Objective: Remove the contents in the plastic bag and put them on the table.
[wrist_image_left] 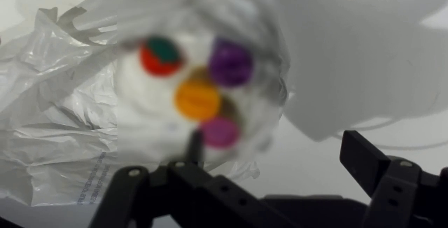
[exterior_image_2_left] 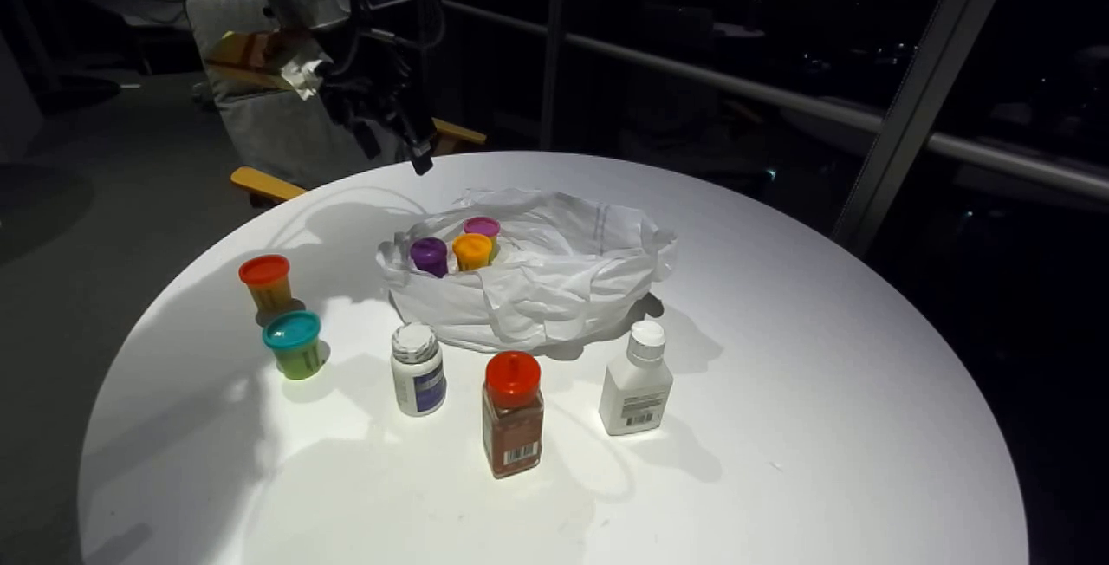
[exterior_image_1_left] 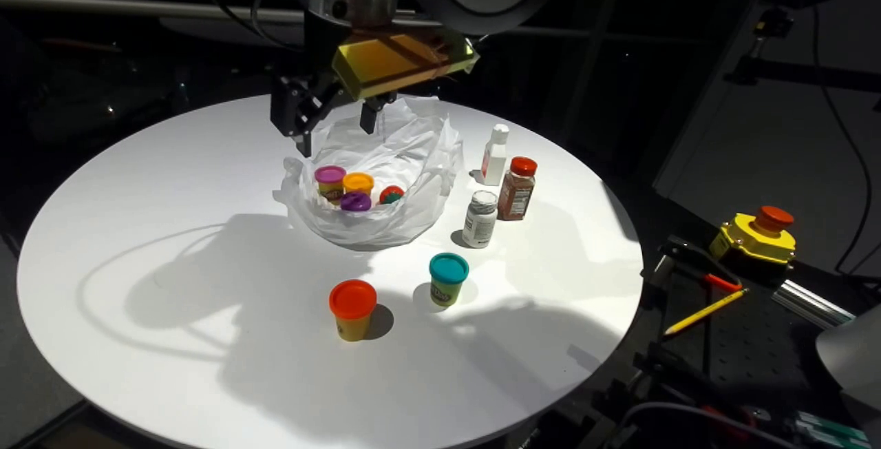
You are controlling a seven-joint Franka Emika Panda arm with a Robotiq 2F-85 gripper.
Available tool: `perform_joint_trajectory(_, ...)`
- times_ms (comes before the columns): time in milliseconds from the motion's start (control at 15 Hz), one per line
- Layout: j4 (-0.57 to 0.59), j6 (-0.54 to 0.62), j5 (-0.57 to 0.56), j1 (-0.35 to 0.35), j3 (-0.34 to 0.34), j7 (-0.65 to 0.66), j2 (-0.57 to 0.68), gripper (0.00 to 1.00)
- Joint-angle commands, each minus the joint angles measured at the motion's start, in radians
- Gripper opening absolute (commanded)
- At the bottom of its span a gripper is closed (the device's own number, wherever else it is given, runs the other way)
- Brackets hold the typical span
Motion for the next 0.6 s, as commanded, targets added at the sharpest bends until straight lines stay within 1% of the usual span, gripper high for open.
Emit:
perform_joint_trajectory(0, 0.051, 0.014, -0.123, 0.06, -0.069, -0.009, 0.065, 1.0)
perform_joint_trajectory(67, 0.061, 0.008, -0.149, 0.063, -0.073, -0.025, 0.082, 1.0)
perform_joint_trajectory(200, 0.073, 0.01, -0.157, 0.038, -0.051, -0.088, 0.104, 1.0)
perform_joint_trajectory(533, 0.137, -0.035, -0.131, 0.023, -0.05, -0.249, 0.167, 1.0)
